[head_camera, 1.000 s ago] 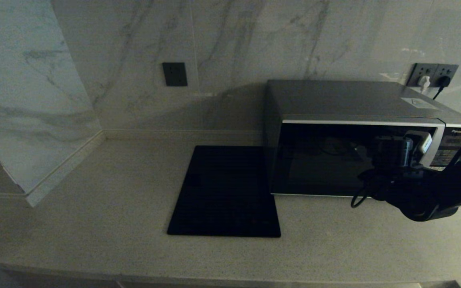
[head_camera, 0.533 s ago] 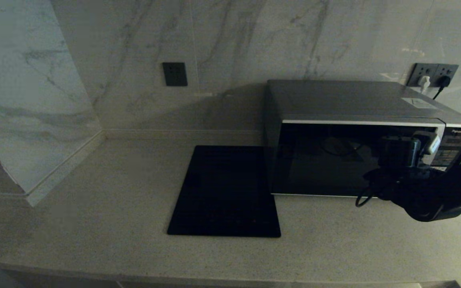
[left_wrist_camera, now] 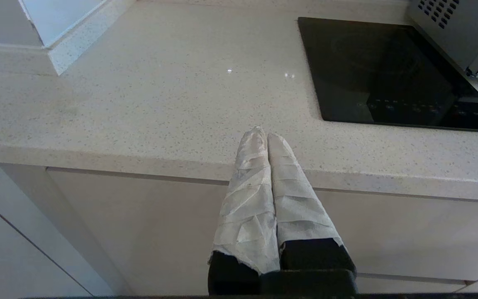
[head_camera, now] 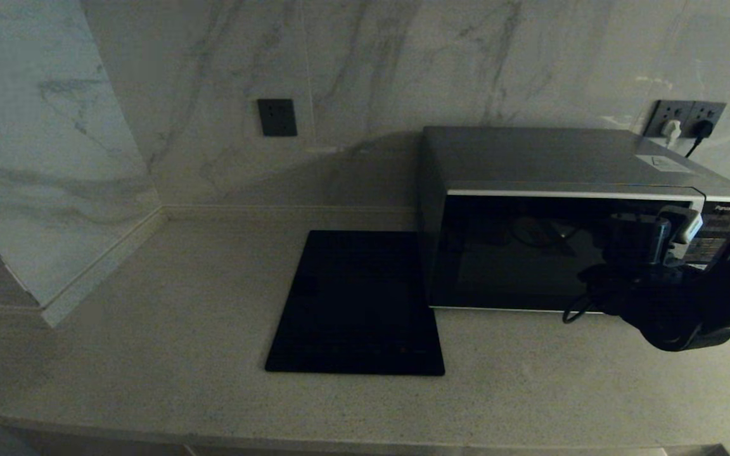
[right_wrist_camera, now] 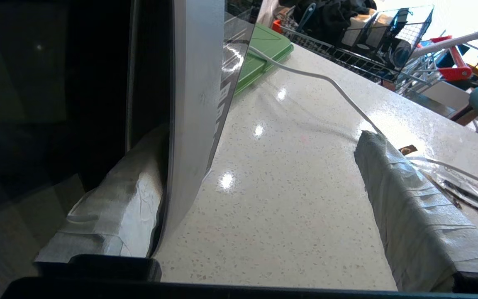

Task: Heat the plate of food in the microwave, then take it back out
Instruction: Open the microwave oven

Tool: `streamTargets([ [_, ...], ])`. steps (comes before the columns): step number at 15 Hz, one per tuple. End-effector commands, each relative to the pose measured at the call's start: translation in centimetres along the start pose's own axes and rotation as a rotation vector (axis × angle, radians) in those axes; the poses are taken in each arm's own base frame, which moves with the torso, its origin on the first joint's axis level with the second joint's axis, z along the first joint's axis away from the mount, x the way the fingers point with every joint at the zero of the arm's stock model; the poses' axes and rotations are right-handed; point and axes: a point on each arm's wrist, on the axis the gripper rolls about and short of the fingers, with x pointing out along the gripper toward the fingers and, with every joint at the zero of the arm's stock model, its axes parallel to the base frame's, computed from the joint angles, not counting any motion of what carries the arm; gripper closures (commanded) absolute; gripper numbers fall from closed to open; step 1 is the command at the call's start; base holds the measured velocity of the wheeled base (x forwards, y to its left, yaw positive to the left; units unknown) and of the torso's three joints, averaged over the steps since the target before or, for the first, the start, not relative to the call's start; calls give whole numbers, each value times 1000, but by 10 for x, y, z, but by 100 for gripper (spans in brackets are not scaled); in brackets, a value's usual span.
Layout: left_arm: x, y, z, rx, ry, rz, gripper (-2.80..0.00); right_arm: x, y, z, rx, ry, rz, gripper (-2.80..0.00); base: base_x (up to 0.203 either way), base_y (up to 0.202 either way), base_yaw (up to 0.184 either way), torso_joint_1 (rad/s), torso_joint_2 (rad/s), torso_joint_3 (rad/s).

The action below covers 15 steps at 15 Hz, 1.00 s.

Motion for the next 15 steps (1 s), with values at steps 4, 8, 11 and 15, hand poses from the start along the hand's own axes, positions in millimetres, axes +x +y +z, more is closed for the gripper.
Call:
streamTargets([
  [4, 0, 0, 0, -1, 1, 1, 0, 2, 5, -9, -7, 2, -7, 0, 0, 0, 0, 0, 0, 0],
  [8, 0, 0, 0, -1, 1, 1, 0, 2, 9, -14, 12, -4, -7, 0, 0, 0, 0, 0, 0, 0],
  [11, 0, 0, 0, -1, 0, 1, 0, -2, 10, -17, 14, -7, -18, 0, 0, 0, 0, 0, 0, 0],
  [15, 0, 0, 0, -1, 1, 1, 0, -4, 13, -22, 32, -16, -33, 0, 0, 0, 0, 0, 0, 0],
])
